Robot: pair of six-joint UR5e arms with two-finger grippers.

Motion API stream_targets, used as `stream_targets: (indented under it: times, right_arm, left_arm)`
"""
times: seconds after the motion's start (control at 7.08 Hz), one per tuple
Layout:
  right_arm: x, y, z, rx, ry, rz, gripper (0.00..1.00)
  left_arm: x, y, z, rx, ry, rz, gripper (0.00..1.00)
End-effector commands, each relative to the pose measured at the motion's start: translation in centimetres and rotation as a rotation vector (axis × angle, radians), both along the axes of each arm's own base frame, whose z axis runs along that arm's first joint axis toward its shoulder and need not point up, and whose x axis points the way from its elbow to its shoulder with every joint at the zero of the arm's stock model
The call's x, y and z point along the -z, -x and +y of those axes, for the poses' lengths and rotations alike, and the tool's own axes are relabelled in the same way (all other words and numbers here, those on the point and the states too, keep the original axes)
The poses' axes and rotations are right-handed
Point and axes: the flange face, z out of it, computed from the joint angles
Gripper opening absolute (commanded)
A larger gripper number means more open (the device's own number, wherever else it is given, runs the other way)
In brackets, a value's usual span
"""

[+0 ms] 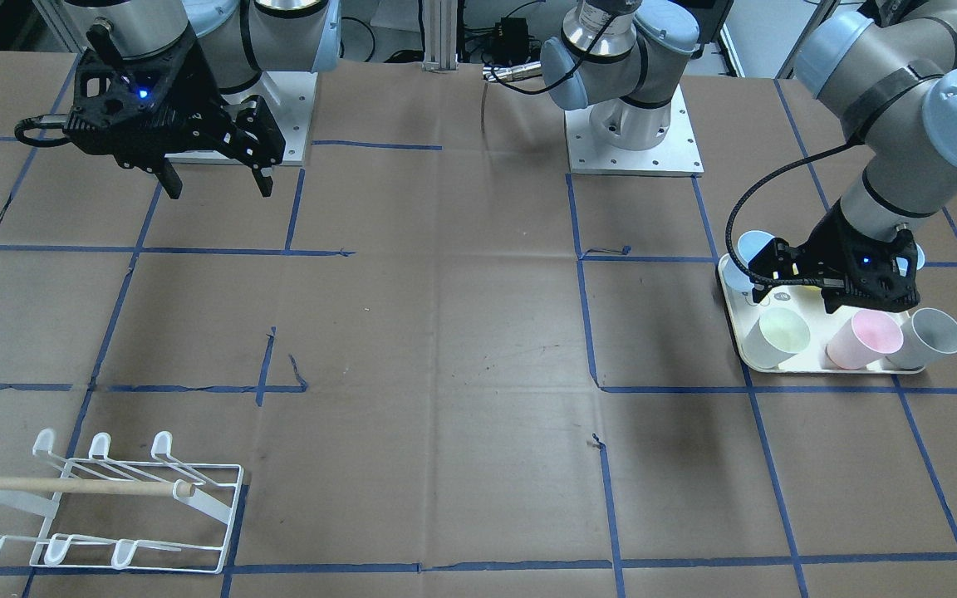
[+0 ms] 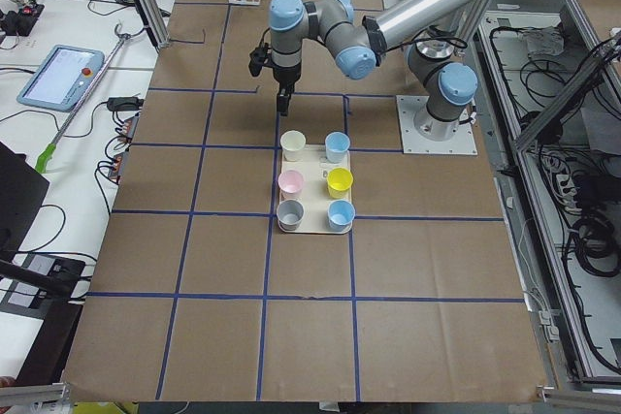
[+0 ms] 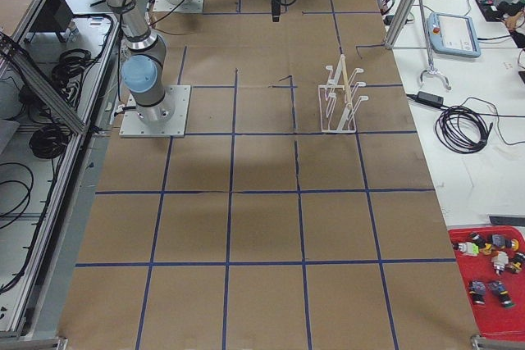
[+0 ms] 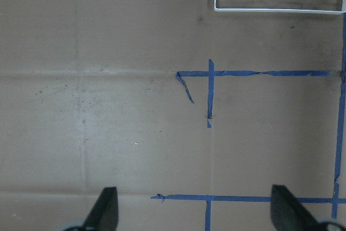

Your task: Transfer IKEA cup to right arm and place on rack

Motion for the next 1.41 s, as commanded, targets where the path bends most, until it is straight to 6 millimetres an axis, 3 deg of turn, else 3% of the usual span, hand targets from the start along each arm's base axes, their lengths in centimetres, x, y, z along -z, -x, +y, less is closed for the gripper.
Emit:
stream_targets:
  times: [0.0, 0.14, 0.42, 1.13, 1.27]
  right_arm:
    - [0.0, 0.0, 0.0, 0.0, -0.001, 0.0, 1.0]
    - [0.0, 0.0, 0.0, 0.0, -0.001, 0.0, 1.0]
    - [0.1, 0.0, 0.0, -0.001, -0.002, 0.0, 1.0]
    - [0.1, 0.0, 0.0, -0.008, -0.002, 0.001, 1.0]
    - [0.1, 0.0, 0.0, -0.008, -0.002, 0.001, 1.0]
  left_arm:
    - [4.0, -0.7, -0.6, -0.017, -0.032, 0.012, 0.99]
    - [5.8, -0.8, -0.8, -0.021, -0.063, 0.026, 0.99]
    - [8.9, -2.0, 0.7, -0.087, -0.111, 0.046, 0.99]
    - [9.8, -3.9, 1.6, -0.118, -0.129, 0.0, 0.97]
    - [9.7, -3.9, 1.6, -0.122, -0.127, -0.001, 0.85]
